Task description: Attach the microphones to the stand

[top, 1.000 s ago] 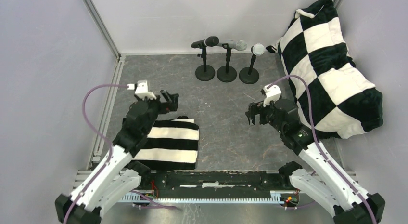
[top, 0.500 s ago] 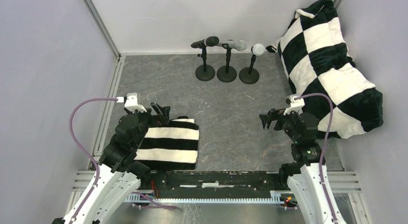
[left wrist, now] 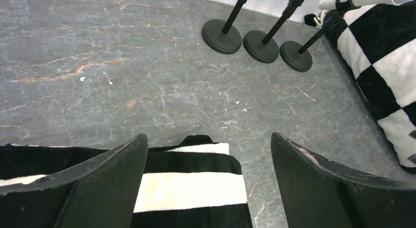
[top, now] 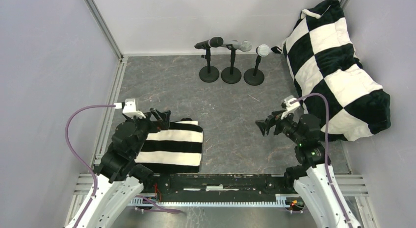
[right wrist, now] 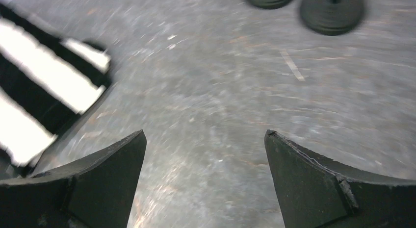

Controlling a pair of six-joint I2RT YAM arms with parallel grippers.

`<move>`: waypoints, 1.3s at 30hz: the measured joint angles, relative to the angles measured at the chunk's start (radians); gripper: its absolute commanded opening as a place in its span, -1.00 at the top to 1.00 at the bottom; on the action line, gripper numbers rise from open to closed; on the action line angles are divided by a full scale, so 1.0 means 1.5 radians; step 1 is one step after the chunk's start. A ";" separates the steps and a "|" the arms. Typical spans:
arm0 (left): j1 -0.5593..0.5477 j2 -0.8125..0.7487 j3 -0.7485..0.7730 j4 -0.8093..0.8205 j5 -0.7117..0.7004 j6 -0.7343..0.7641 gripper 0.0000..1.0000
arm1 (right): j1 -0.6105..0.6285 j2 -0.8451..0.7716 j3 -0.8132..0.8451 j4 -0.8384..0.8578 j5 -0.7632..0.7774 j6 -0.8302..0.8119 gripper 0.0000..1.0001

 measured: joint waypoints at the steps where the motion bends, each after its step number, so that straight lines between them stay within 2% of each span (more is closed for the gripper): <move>1: 0.000 -0.001 0.000 0.000 -0.001 0.000 -1.00 | 0.021 0.011 0.002 -0.002 -0.018 -0.009 -0.96; 7: 0.000 -0.004 -0.002 0.000 -0.011 0.000 -1.00 | 0.131 0.053 0.038 -0.046 -0.082 -0.087 -0.96; 14: 0.000 -0.005 -0.003 0.005 -0.011 0.000 -1.00 | 0.141 0.005 0.041 -0.031 -0.089 -0.131 -0.96; 30: 0.000 -0.025 -0.003 0.010 -0.018 0.006 -1.00 | 0.141 -0.026 0.033 0.037 0.078 -0.130 -0.96; 39: 0.000 -0.025 -0.003 0.010 -0.022 0.007 -1.00 | 0.141 -0.084 -0.027 0.118 0.191 -0.095 -0.96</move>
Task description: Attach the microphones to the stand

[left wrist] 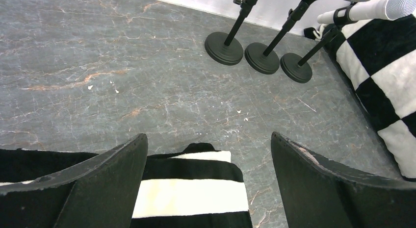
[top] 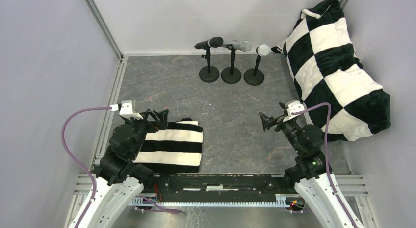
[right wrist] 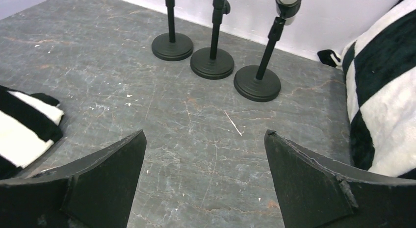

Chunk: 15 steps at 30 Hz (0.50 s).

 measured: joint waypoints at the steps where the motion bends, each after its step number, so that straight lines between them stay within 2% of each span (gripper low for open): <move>1: 0.000 0.000 0.000 0.000 0.000 0.000 -1.00 | 0.000 -0.002 -0.005 0.005 0.007 0.002 -0.96; 15: 0.000 0.000 0.000 0.000 0.000 0.000 -1.00 | 0.000 -0.014 -0.036 0.057 0.100 0.038 -0.96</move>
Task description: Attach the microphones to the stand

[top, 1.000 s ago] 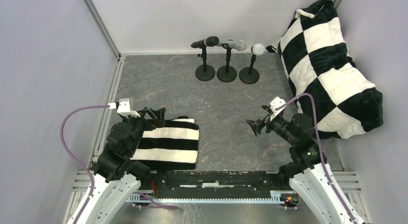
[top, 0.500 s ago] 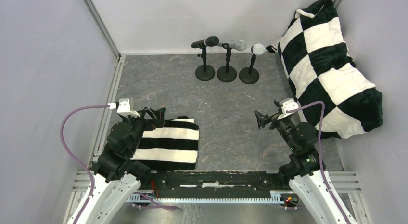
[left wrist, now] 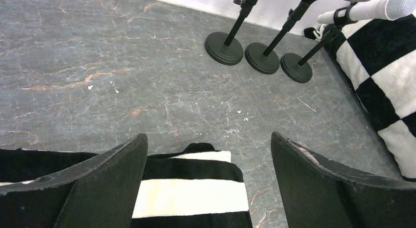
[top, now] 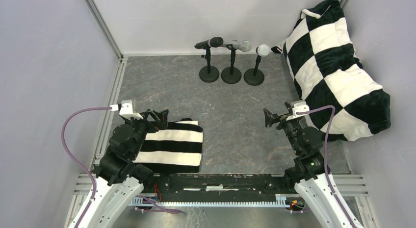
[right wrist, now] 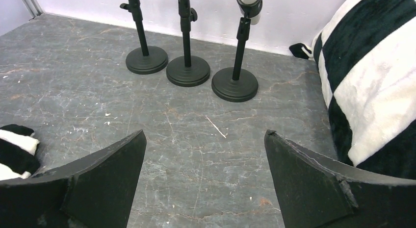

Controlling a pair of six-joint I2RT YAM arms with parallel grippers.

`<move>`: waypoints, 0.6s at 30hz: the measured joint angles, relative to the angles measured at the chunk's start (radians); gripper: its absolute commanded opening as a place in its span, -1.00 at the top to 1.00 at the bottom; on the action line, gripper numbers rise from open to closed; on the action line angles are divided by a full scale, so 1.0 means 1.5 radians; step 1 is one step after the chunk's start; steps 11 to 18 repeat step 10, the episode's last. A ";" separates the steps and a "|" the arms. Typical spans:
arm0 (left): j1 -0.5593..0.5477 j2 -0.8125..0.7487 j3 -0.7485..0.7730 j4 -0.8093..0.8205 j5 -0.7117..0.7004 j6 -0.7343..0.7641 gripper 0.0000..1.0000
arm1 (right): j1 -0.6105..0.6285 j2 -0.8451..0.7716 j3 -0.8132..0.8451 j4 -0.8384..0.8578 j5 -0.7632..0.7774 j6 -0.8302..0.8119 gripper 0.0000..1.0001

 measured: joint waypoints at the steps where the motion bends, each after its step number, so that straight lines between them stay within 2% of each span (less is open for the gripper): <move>1: 0.000 0.000 0.000 0.000 0.000 0.000 -1.00 | 0.000 0.000 -0.002 0.002 0.002 0.000 -0.96; 18: 0.000 0.000 0.000 -0.001 -0.013 0.000 -1.00 | 0.000 0.037 -0.004 0.024 0.009 0.009 -0.96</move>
